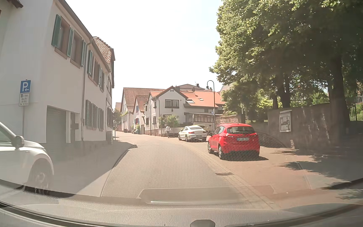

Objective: Follow the waypoints while adhering to traffic rules and regulations

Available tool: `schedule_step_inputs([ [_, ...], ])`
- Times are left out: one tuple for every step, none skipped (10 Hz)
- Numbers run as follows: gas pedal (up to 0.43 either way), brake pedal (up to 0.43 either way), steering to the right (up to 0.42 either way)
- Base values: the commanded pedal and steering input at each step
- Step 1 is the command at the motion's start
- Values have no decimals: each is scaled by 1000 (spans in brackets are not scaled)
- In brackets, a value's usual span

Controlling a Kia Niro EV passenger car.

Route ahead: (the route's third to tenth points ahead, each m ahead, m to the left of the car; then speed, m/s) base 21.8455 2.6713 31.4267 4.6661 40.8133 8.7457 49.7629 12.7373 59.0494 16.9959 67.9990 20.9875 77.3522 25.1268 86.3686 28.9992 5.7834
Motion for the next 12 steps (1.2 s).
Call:
schedule_step_inputs([
  [67,0,-37],
  [67,0,-35],
  [59,0,-32],
  [59,0,-31],
  [47,0,-31],
  [47,0,-30],
  [39,0,-31],
  [28,0,-31],
  [0,0,-30],
  [0,0,-31],
  [0,0,-32],
  [0,0,-33],
])
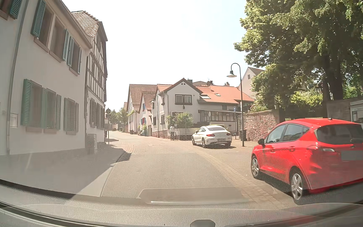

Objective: Follow the waypoints while adhering to traffic rules and regulations

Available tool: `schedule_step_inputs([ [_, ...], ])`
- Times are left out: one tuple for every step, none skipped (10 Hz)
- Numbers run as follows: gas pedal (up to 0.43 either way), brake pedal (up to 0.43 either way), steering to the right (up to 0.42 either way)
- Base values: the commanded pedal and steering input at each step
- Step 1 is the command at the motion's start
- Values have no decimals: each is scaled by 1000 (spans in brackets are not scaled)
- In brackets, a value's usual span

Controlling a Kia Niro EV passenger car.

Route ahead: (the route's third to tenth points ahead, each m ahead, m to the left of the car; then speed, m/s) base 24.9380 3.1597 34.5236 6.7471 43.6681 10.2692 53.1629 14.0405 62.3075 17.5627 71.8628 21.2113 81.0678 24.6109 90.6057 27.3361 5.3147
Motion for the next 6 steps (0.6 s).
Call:
schedule_step_inputs([
  [0,0,-34],
  [0,0,-34],
  [0,0,-34],
  [0,0,-33],
  [0,0,-33],
  [0,0,-33],
])
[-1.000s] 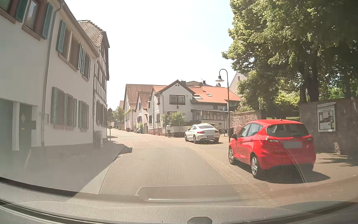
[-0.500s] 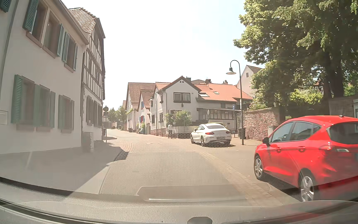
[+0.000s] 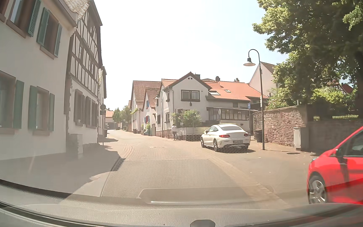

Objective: Follow the waypoints while adhering to traffic rules and regulations

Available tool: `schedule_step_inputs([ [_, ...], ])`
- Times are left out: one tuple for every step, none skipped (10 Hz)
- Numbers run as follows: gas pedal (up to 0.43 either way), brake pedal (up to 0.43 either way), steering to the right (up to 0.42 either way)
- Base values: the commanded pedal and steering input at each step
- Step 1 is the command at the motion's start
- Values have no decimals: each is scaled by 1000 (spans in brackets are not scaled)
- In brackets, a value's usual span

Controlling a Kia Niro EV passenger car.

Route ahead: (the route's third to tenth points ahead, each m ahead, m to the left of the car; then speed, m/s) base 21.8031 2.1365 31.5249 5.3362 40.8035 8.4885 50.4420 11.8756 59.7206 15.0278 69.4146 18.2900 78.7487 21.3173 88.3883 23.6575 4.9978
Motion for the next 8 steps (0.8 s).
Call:
schedule_step_inputs([
  [0,0,-31],
  [0,0,-30],
  [0,0,-30],
  [0,0,-31],
  [0,0,-33],
  [0,12,-35],
  [0,37,-40],
  [0,61,-45],
])
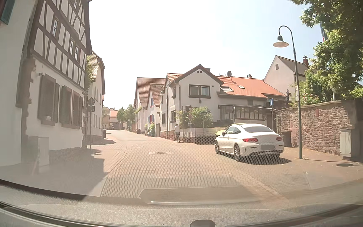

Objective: Follow the waypoints while adhering to traffic rules and regulations

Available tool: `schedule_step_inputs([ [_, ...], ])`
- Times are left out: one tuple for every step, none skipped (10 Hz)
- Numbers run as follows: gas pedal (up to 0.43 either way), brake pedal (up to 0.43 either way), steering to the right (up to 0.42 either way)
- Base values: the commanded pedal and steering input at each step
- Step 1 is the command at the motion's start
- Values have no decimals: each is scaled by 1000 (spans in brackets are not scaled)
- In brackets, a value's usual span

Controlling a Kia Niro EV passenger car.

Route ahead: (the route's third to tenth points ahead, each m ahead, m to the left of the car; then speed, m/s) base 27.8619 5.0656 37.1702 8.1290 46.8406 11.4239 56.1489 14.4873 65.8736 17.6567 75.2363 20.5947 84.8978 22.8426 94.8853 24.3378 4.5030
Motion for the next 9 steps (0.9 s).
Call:
schedule_step_inputs([
  [0,85,-47],
  [0,104,-48],
  [0,116,-48],
  [0,116,-49],
  [0,110,-51],
  [0,98,-52],
  [0,73,-52],
  [0,6,-52],
  [0,0,-52],
])
